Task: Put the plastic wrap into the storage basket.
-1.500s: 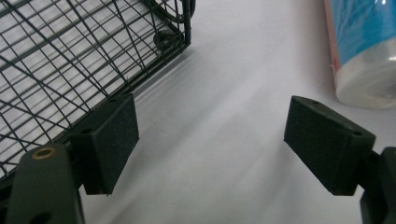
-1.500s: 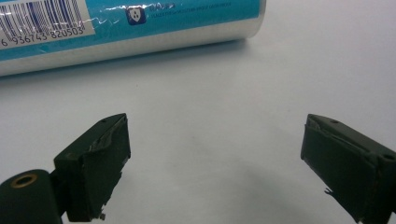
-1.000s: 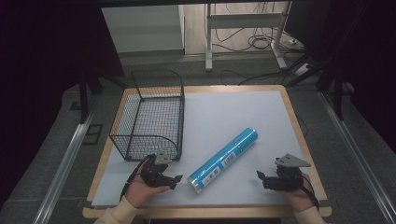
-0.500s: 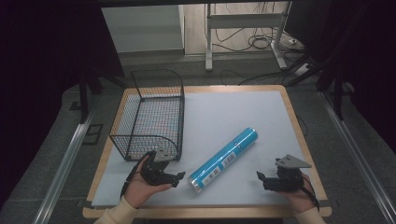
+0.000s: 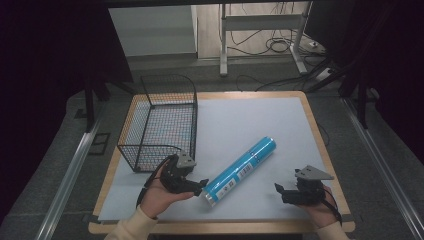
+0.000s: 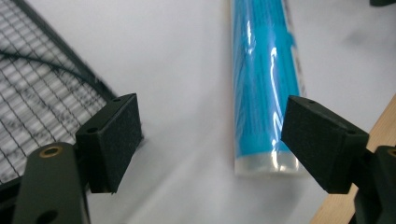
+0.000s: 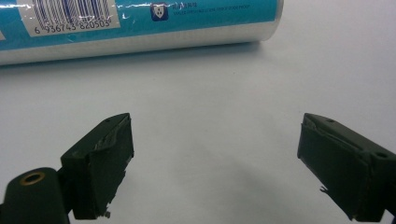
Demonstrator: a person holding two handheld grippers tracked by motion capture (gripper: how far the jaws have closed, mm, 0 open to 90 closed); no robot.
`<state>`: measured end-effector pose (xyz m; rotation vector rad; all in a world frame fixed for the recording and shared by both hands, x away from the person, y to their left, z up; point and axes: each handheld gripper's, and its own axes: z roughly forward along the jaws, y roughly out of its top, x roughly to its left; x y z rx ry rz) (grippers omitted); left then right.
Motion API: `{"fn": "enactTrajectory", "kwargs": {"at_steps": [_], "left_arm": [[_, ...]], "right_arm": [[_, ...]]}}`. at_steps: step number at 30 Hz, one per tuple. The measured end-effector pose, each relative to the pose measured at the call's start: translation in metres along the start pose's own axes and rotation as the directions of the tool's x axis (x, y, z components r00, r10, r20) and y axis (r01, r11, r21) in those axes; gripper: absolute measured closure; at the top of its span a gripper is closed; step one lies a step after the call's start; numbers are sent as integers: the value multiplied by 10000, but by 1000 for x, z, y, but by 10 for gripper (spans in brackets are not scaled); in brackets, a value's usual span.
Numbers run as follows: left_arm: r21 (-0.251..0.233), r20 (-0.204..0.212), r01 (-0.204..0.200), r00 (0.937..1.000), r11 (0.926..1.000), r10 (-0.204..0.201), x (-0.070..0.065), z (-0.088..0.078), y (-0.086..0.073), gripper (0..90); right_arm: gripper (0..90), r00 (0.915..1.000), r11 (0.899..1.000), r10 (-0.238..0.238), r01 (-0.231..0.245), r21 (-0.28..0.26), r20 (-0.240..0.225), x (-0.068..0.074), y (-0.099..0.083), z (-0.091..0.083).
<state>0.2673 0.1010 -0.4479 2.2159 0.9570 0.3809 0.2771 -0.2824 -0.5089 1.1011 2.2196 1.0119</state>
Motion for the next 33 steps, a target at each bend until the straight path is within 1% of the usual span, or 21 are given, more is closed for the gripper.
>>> {"fn": "enactTrajectory", "kwargs": {"at_steps": [1, 3, 9, 12, 15, 20, 24, 33], "left_arm": [[-16, -26, -65, 10000, 10000, 65, -2, 0, 3, 201], [30, 106, -190, 9998, 9998, 189, -4, 2, 9, 200], [201, 386, -306, 9988, 9993, 298, -9, 9, 20, 199], [213, 302, -358, 9989, 9991, 352, -10, 13, 24, 199], [195, 370, -355, 9987, 9992, 347, -11, 17, 28, 199], [306, 444, -308, 9986, 9991, 294, -11, 22, 31, 199], [360, 417, -286, 9988, 9989, 271, -12, 26, 34, 200], [491, 600, -401, 9975, 9980, 371, -17, 37, 44, 200]], "right_arm": [[110, 10000, 10000, 0, 0, 13, 19, 0, 0, 0], [110, 10000, 10000, -28, 28, 41, 52, 0, -1, 1], [109, 9999, 10000, -64, 64, 3, 94, 1, -1, 0], [110, 9999, 10000, -46, 46, 50, 125, 0, -2, -1], [110, 9999, 10000, 1, -1, 35, 150, -1, -3, -1], [110, 9998, 10000, 3, -4, 65, 180, -1, -3, -1], [110, 9997, 9999, -95, 94, 86, 205, -1, -4, -2], [112, 9995, 9998, -185, 182, 115, 263, -1, -4, -1]]}}
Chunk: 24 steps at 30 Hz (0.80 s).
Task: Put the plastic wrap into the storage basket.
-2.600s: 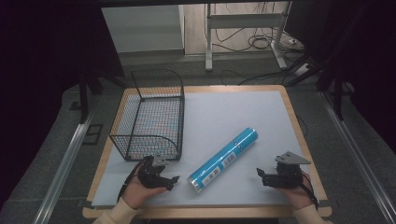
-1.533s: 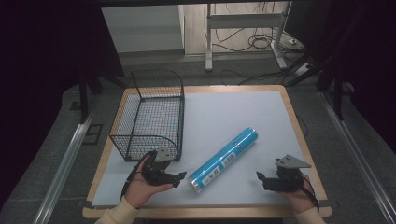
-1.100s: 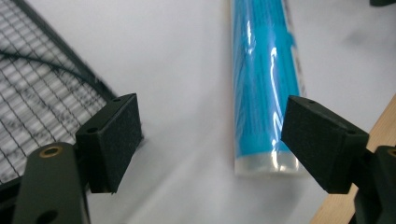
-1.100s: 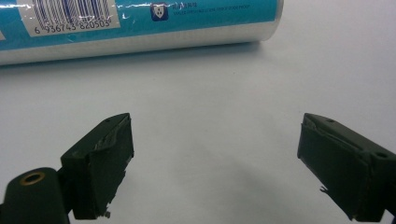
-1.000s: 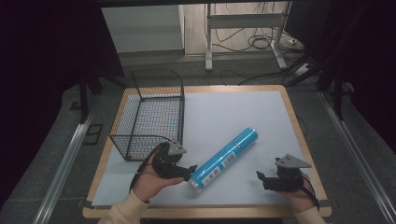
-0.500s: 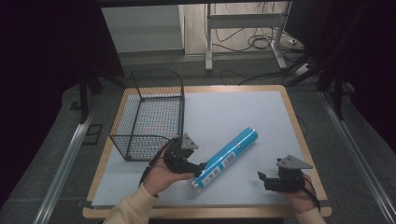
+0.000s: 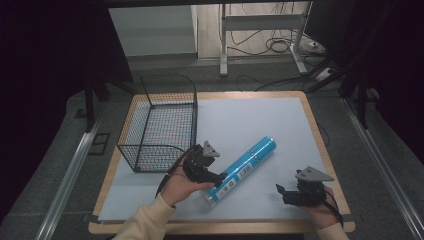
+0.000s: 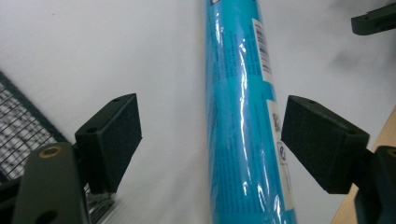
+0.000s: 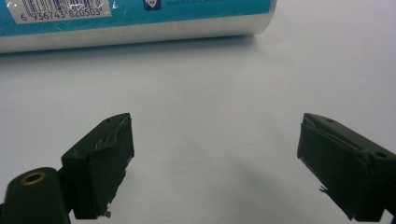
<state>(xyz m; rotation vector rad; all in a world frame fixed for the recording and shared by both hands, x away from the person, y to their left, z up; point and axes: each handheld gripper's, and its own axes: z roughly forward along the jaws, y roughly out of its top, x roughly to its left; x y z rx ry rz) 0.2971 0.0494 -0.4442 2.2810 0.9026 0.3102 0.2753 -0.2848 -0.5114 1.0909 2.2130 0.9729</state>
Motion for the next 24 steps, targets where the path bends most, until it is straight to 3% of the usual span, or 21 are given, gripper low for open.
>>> {"fn": "enactTrajectory", "kwargs": {"at_steps": [6, 11, 24], "left_arm": [[157, 188, -256, 9995, 9995, 253, -3, 5, 5, 200], [467, 205, -81, 9998, 9989, 72, -7, 14, 10, 200], [917, 278, -456, 9987, 9947, 432, -17, 38, 33, 196]], "right_arm": [[114, 10000, 10000, 37, -37, -13, 7, -1, 0, 0], [114, 10000, 10000, 49, -49, -45, 32, 0, 1, -1], [116, 10000, 9999, 26, -26, -109, 12, -1, 0, -3]]}}
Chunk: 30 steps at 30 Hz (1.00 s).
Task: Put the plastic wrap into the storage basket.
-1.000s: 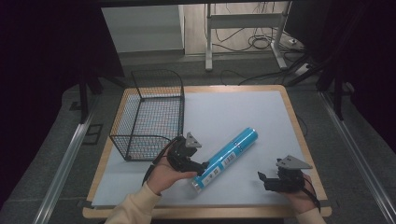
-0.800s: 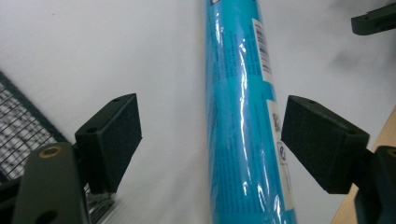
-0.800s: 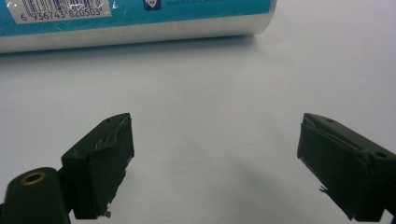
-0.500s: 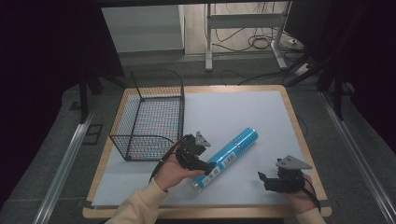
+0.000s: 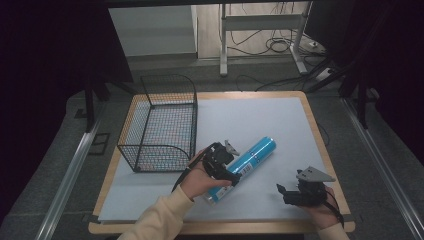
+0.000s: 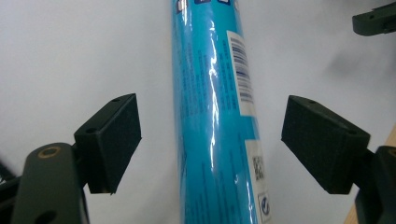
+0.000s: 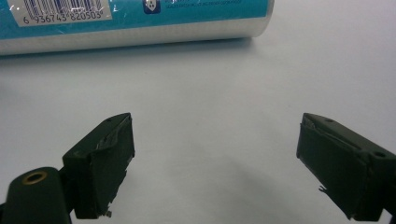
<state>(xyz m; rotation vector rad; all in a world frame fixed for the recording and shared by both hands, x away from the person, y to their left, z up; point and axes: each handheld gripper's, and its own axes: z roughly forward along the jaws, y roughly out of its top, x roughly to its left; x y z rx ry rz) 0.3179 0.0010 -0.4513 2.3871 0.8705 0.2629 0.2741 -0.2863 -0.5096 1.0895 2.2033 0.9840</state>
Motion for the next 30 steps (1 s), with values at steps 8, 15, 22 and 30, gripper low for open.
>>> {"fn": "enactTrajectory", "kwargs": {"at_steps": [8, 15, 22, 30], "left_arm": [[348, 88, -308, 9995, 9989, 306, -4, 12, 14, 196], [612, 151, -234, 9996, 9978, 225, -2, 24, 24, 187], [943, 198, -231, 9996, 9953, 213, -1, 37, 31, 184], [1327, 184, -321, 9994, 9906, 300, -2, 49, 37, 178]], "right_arm": [[116, 10000, 10000, -34, 34, 53, -26, 1, 0, 1], [116, 10000, 10000, 18, -18, 24, -76, 0, 0, 1], [116, 10000, 10000, 38, -38, 26, -47, -1, 0, 0], [116, 10000, 10000, 41, -40, 81, -35, -1, -1, 1]]}}
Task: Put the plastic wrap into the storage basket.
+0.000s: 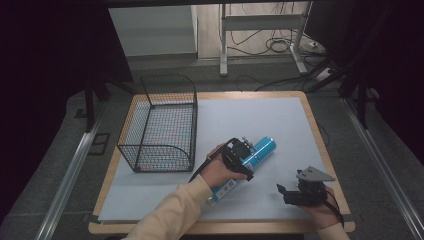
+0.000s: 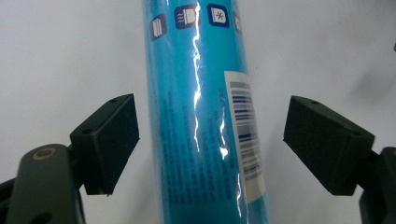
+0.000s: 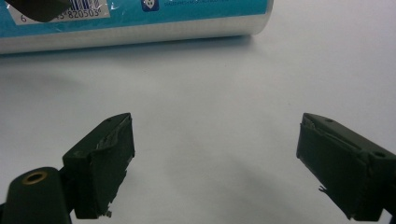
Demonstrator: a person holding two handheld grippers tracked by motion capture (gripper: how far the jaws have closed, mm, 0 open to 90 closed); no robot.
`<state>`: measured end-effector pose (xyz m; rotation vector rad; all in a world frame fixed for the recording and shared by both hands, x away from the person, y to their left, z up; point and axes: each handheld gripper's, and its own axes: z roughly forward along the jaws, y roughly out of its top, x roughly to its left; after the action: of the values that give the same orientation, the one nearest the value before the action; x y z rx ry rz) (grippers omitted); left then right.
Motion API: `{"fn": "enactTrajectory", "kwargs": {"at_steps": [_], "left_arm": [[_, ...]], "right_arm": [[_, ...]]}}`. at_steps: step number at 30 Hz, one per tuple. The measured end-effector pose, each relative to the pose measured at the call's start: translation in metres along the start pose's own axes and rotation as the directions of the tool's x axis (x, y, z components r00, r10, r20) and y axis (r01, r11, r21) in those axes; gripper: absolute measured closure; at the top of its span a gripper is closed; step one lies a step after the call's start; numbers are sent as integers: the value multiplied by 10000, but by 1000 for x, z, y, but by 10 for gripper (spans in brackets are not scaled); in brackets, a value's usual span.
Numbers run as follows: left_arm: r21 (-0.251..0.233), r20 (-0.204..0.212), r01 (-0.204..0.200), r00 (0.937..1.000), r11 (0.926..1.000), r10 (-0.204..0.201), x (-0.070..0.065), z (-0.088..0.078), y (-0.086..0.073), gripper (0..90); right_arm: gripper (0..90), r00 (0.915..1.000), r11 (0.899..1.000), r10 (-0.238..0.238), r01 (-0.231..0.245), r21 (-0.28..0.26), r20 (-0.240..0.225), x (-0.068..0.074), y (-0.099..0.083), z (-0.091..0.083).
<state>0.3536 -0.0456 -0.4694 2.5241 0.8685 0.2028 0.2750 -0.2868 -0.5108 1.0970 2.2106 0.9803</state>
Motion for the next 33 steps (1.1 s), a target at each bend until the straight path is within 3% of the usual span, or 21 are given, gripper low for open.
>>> {"fn": "enactTrajectory", "kwargs": {"at_steps": [1, 5, 17, 33], "left_arm": [[97, 1, -103, 9999, 9999, 103, 1, 0, 2, 178], [126, -13, 89, 10000, 9999, -89, 0, 6, 5, 177], [807, 97, 230, 9997, 9965, -238, 4, 23, 0, 178], [1116, -175, 417, 9990, 9929, -400, 2, 30, -1, 301]], "right_arm": [[116, 10000, 10000, 5, -5, 6, -7, 0, 0, 0], [116, 10000, 10000, -1, 1, 3, 1, 0, 0, 0], [116, 10000, 10000, -31, 31, -5, -23, -1, -1, 0], [116, 9999, 9999, -80, 79, 64, 124, -2, -1, 0]]}}
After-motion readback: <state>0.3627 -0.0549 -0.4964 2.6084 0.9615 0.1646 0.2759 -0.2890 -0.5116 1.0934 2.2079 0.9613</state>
